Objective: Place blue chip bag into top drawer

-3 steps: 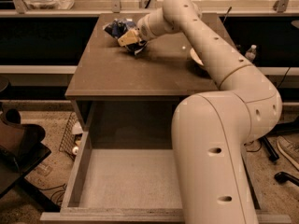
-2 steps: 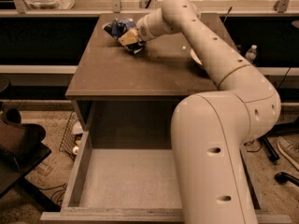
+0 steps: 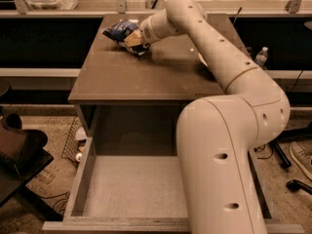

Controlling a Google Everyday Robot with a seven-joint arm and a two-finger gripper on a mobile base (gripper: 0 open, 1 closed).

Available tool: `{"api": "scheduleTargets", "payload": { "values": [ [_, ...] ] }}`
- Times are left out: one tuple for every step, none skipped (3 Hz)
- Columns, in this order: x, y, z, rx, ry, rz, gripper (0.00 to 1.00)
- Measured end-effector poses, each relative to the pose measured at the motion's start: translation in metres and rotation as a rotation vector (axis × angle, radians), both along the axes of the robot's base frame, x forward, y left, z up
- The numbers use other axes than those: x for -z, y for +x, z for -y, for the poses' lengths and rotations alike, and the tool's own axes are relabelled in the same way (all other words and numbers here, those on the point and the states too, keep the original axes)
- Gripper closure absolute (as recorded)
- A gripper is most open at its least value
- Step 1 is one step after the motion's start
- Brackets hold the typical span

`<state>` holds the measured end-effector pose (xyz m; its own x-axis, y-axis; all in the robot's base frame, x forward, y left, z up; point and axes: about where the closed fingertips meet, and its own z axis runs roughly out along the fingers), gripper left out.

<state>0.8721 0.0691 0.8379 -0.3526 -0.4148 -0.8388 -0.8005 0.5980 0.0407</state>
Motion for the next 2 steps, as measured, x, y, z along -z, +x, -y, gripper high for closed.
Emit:
{"api": "scheduleTargets", "payload": {
  "values": [
    [-0.024,-0.007,-0.002,-0.025,-0.014,0.035,1.00],
    [-0.056,-0.026,0.014,-0.053,-0.055,0.088,1.00]
  ]
}}
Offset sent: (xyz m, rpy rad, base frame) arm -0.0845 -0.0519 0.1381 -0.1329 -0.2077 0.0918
